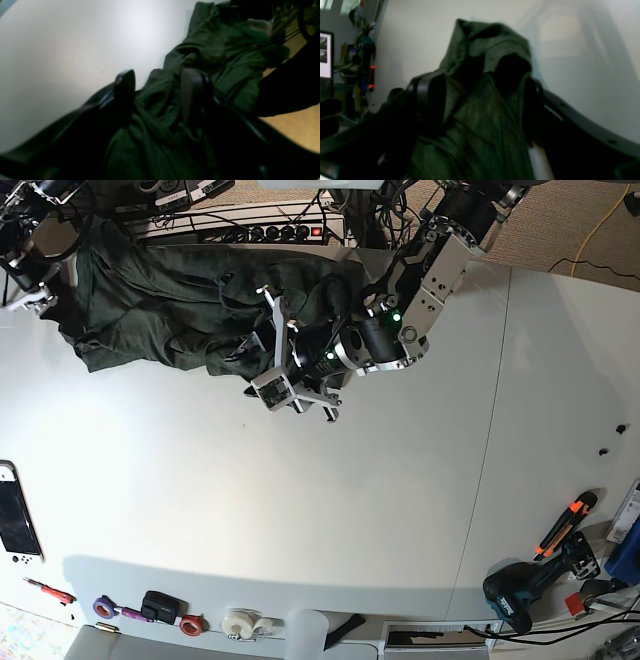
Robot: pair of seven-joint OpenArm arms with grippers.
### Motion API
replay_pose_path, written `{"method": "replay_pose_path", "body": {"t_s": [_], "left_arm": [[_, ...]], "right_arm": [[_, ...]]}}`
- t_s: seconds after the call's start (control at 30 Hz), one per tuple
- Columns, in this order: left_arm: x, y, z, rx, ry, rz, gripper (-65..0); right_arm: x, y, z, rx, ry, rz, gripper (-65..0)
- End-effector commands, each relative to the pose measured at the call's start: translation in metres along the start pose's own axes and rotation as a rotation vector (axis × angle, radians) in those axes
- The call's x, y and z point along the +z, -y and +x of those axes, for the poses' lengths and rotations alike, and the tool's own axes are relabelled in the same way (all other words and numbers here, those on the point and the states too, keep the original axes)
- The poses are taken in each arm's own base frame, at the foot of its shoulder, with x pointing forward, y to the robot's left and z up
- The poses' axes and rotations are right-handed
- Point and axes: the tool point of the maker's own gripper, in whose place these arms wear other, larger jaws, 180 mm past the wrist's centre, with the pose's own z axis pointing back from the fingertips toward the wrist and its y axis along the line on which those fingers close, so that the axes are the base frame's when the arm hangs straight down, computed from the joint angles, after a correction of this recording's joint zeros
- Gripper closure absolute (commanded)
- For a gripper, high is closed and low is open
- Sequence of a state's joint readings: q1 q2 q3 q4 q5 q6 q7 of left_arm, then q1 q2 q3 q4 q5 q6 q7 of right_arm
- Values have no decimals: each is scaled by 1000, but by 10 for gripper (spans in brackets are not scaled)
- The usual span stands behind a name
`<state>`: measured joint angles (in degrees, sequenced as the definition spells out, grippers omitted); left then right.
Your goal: Layout the t-shirt on the table in an organized manner, then fold the t-shirt properly
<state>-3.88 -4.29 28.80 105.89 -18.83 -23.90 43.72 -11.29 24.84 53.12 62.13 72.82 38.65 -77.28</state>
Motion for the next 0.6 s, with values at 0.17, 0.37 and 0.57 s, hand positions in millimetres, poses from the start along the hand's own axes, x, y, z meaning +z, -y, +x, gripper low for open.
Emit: {"method": "replay_pose_path", "body": {"t_s": [0.17, 0.37, 0.57], "left_arm": [[1, -3, 20, -9, 64, 10, -301], [1, -3, 20, -10, 64, 10, -301], [1, -3, 20, -10, 63, 10, -301]], "right_arm": [[1, 4, -14, 11, -79, -23, -426], [1, -10, -3, 5, -18, 54, -426], [1, -10, -2, 4, -16, 57, -426]]}}
